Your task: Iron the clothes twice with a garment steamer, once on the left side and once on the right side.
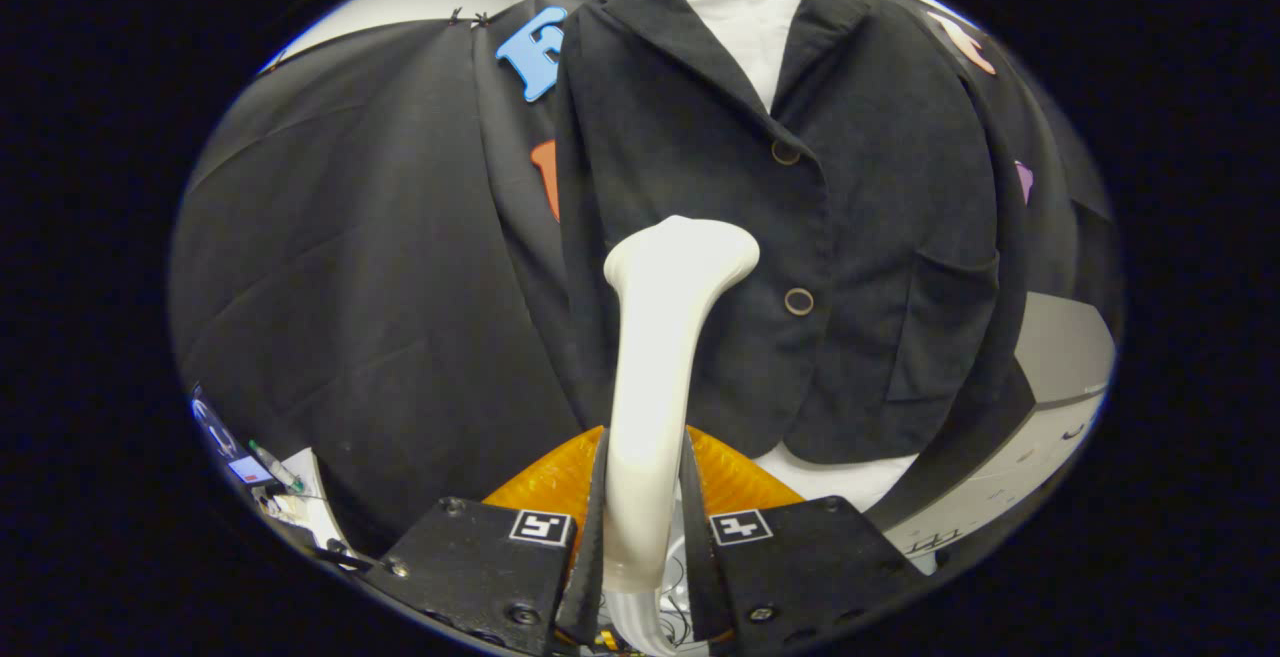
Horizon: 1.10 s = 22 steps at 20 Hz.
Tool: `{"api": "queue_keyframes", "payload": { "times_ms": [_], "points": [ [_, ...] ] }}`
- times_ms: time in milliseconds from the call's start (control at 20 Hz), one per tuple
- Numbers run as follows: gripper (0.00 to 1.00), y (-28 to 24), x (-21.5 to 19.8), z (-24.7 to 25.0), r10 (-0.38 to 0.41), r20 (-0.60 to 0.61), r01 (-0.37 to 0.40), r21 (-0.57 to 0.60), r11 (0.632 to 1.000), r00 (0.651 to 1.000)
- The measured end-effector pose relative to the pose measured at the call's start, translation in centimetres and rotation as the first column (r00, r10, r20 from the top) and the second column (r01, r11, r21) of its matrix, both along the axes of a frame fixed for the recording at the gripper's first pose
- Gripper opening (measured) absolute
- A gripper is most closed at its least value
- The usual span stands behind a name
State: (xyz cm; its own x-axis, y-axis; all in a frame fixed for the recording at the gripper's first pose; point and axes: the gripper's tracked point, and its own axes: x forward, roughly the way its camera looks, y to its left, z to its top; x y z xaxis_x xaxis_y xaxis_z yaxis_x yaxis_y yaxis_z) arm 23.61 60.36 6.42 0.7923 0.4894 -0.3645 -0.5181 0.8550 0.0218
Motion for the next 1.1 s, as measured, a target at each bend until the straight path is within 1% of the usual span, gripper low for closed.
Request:
{"api": "queue_keyframes", "payload": {
  "times_ms": [300, 550, 700, 1100],
  "points": [
    [0.37, -1.6, 0.0, -4.5, -0.023, -0.060, 0.022, -0.018, 1.000, 0.998],
    [0.37, -1.5, 0.1, -6.9, -0.034, -0.096, 0.031, -0.039, 0.999, 0.995],
    [0.37, -1.4, 0.3, -7.9, -0.043, -0.102, 0.038, -0.050, 0.998, 0.994],
    [0.37, -1.5, 0.4, -7.7, -0.062, -0.091, 0.057, -0.061, 0.997, 0.994]
  ]
}}
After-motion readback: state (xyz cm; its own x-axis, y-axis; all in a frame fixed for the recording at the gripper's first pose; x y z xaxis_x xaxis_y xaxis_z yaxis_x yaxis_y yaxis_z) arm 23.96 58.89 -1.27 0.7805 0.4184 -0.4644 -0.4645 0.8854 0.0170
